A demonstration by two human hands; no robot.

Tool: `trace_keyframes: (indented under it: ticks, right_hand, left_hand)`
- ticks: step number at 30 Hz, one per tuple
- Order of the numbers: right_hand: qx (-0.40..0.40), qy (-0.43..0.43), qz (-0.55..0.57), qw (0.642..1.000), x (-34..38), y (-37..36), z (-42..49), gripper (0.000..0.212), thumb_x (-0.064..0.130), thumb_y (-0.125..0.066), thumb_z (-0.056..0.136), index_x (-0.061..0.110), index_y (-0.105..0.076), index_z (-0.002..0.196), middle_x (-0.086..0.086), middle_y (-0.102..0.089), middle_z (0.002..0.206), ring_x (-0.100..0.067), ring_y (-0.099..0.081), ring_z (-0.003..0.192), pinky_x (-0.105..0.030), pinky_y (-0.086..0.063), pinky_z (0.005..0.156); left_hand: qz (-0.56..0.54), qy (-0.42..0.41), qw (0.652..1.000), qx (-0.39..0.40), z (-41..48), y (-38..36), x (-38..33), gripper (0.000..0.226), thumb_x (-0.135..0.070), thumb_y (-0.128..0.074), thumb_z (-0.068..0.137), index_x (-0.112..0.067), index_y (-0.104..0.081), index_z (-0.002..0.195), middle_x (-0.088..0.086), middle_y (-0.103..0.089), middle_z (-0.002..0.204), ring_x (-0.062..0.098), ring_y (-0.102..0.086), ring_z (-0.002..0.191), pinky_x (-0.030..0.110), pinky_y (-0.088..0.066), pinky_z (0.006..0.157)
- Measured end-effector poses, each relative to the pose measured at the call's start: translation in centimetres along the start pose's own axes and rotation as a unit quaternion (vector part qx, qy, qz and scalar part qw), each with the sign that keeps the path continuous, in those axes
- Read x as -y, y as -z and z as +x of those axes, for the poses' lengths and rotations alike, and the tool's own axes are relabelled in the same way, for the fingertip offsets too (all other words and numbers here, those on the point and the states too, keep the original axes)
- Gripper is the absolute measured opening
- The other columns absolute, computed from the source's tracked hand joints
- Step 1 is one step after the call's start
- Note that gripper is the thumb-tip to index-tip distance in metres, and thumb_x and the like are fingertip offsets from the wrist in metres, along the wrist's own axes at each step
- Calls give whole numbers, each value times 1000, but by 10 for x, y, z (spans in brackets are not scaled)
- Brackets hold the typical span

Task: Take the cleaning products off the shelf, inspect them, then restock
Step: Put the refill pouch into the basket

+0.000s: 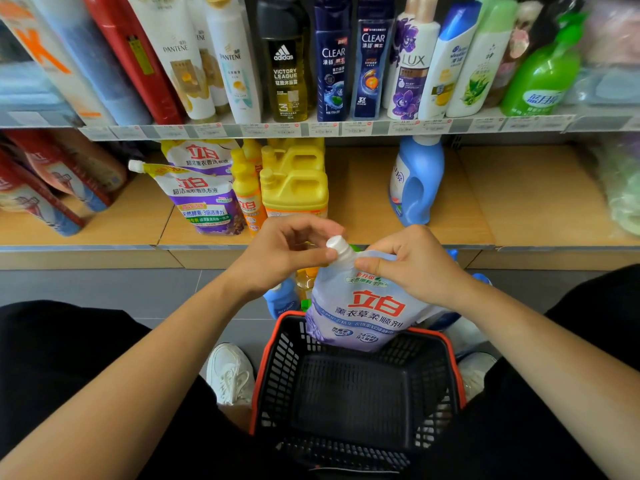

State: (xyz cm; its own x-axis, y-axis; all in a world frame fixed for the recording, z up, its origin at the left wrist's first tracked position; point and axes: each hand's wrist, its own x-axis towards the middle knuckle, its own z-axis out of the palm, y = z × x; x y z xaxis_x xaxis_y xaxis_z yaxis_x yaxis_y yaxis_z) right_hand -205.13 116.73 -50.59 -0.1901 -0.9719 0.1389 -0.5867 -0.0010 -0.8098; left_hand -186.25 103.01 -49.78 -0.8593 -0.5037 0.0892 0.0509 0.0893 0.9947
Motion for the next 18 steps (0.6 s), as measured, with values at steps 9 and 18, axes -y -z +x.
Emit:
trace_keyframes:
  ticks: [9, 18]
  right_hand:
    - [-8, -3, -7, 1000, -1, 1, 1, 24, 30, -76, 88, 8, -79, 78, -15, -72, 71, -37, -66, 72, -50, -49, 61]
    - [-4, 3, 2, 1000, -2, -2, 2, 18, 33, -76, 87, 24, -78, 71, -22, -70, 71, -44, -64, 71, -53, -49, 59]
  left_hand:
    - [85, 0, 995, -49, 1, -9, 2, 31, -19, -72, 87, -5, -73, 113, 25, -72, 100, 23, -67, 86, 34, -56, 79]
    - [132, -24, 989, -68, 2, -4, 0, 36, -22, -80, 81, -4, -72, 111, 5, -75, 97, 10, -69, 91, 28, -55, 79]
